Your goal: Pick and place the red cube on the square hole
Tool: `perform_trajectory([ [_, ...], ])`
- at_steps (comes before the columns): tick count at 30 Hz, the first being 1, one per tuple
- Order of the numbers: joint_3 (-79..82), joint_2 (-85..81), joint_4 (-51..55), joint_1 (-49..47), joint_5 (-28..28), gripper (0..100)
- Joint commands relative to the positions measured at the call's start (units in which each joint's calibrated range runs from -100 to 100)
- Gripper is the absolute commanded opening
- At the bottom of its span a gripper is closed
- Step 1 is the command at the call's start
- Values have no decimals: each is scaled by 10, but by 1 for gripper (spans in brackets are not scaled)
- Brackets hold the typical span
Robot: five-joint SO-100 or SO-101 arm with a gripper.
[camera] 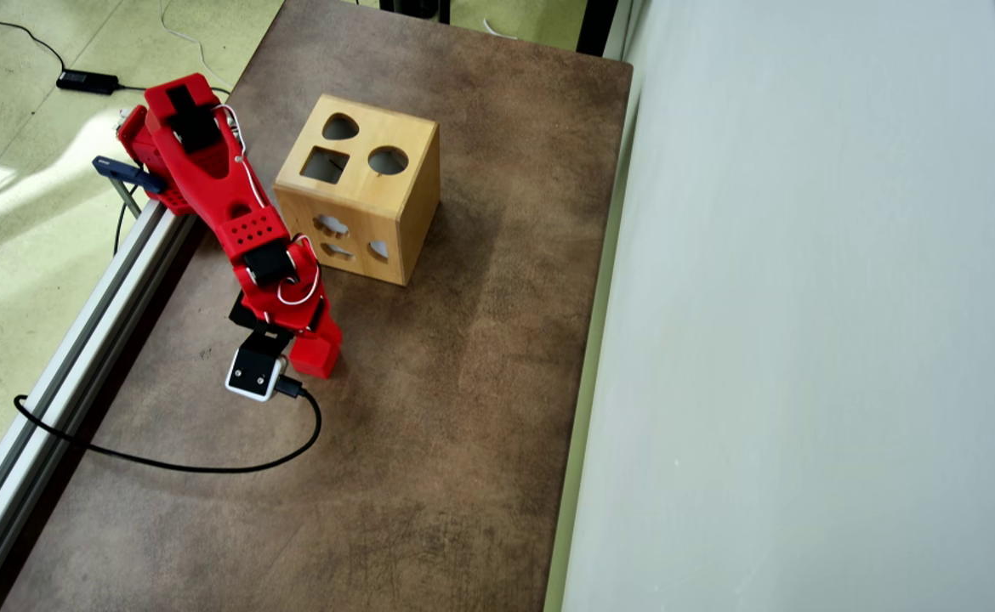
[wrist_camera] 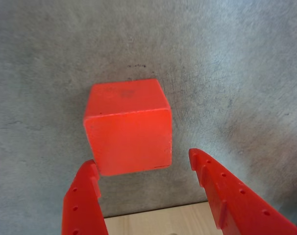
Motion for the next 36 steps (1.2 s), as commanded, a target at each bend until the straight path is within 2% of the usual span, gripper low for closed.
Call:
perform_trajectory([
  [1, -26, -1, -8, 2, 2, 29],
  [18, -27, 26, -38, 2, 2, 29],
  [24, -26, 26, -77, 2, 2, 29],
  [36, -27, 47, -79, 2, 2, 29],
])
